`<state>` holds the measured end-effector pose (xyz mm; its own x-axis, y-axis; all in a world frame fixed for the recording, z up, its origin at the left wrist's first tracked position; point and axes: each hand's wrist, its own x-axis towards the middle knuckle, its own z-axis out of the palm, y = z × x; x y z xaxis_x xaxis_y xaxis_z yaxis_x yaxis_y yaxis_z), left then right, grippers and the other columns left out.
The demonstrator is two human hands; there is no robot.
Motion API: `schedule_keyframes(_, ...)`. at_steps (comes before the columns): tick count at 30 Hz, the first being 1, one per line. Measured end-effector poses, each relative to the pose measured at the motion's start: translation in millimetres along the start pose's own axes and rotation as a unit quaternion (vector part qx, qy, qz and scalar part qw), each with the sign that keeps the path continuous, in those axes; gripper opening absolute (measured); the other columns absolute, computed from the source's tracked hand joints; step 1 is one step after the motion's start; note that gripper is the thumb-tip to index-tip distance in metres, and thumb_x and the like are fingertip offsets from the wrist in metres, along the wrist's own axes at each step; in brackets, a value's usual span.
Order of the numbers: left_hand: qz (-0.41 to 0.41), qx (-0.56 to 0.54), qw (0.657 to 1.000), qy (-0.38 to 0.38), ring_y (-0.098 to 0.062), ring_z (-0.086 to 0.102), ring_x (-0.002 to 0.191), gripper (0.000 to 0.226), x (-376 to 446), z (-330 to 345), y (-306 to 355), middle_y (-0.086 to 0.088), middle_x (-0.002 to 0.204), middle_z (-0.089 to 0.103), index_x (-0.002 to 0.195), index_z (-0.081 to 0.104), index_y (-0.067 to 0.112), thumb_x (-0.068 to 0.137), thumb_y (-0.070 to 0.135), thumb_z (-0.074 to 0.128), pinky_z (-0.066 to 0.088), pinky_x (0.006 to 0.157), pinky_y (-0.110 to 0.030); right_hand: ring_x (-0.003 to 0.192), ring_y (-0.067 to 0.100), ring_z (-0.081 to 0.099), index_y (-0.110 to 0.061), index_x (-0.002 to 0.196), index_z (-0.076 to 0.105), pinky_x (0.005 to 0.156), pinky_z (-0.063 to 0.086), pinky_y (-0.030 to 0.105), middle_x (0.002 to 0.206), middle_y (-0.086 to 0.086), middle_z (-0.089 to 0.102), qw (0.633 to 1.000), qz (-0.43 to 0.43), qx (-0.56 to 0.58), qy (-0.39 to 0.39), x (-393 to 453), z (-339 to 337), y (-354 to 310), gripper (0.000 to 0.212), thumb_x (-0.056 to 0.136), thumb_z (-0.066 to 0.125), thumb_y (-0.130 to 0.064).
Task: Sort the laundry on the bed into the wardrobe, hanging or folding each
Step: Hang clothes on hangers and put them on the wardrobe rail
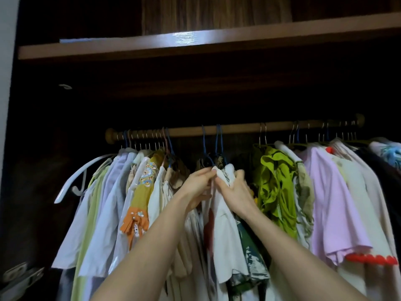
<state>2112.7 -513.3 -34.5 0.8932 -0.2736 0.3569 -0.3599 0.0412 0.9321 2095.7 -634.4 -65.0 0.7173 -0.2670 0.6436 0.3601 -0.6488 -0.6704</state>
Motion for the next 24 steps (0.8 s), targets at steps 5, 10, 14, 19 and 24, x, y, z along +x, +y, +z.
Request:
schedule_keyframes(5, 0.117, 0.191, 0.973, 0.049, -0.02, 0.066, 0.092, 0.022, -24.0, -12.8, 10.2, -0.007, 0.099, 0.071, 0.091, 0.066, 0.02, 0.1, 0.023, 0.045, 0.052, 0.089, -0.038, 0.1, 0.011, 0.061, -0.021, 0.141, 0.039, 0.078, 0.05, 0.025, 0.118, -0.001, 0.061, 0.971, 0.005, 0.214, -0.106, -3.7, 13.6, -16.5, 0.052, 0.091, 0.054, -0.027)
schedule_keyframes(10, 0.315, 0.663, 0.641, 0.224, -0.033, 0.048, 0.128, 0.031, -53.1, -70.4, 12.8, -0.008, 0.126, 0.062, 0.109, 0.07, 0.015, 0.094, 0.029, 0.046, 0.031, 0.109, -0.046, 0.09, 0.013, 0.065, -0.023, 0.115, 0.06, 0.072, 0.05, 0.027, 0.103, 0.001, 0.068, 0.963, -0.007, 0.224, -0.149, -10.5, 27.5, -41.3, 0.032, 0.083, 0.059, -0.024)
schedule_keyframes(14, 0.289, 0.704, 0.584, 0.281, -0.031, 0.049, 0.129, 0.043, -66.8, -114.9, 1.0, -0.003, 0.132, 0.06, 0.118, 0.066, 0.021, 0.095, 0.04, 0.036, 0.026, 0.11, -0.044, 0.093, 0.016, 0.064, -0.024, 0.109, 0.061, 0.079, 0.052, 0.032, 0.104, 0.001, 0.068, 0.969, -0.035, 0.18, -0.165, -14.1, 46.8, -62.1, 0.028, 0.081, 0.059, -0.029)
schedule_keyframes(19, 0.29, 0.687, 0.613, 0.26, -0.028, 0.039, 0.138, 0.057, -65.9, -123.2, -7.9, -0.005, 0.144, 0.049, 0.126, 0.064, 0.019, 0.095, 0.041, 0.021, 0.025, 0.114, -0.04, 0.102, 0.015, 0.062, -0.022, 0.125, 0.055, 0.091, 0.051, 0.036, 0.116, 0.0, 0.065, 0.964, -0.07, 0.172, -0.19, -15.0, 86.2, -84.5, 0.044, 0.083, 0.061, -0.034)
schedule_keyframes(24, 0.351, 0.676, 0.584, 0.281, -0.032, 0.042, 0.135, 0.047, -63.0, -124.5, -19.8, -0.007, 0.14, 0.053, 0.125, 0.064, 0.019, 0.099, 0.039, 0.03, 0.017, 0.112, -0.035, 0.136, 0.008, 0.036, -0.034, 0.145, 0.036, 0.114, 0.029, 0.034, 0.145, -0.016, 0.04, 0.931, -0.049, 0.326, -0.154, -8.6, 104.1, -33.5, 0.063, 0.089, 0.046, -0.061)
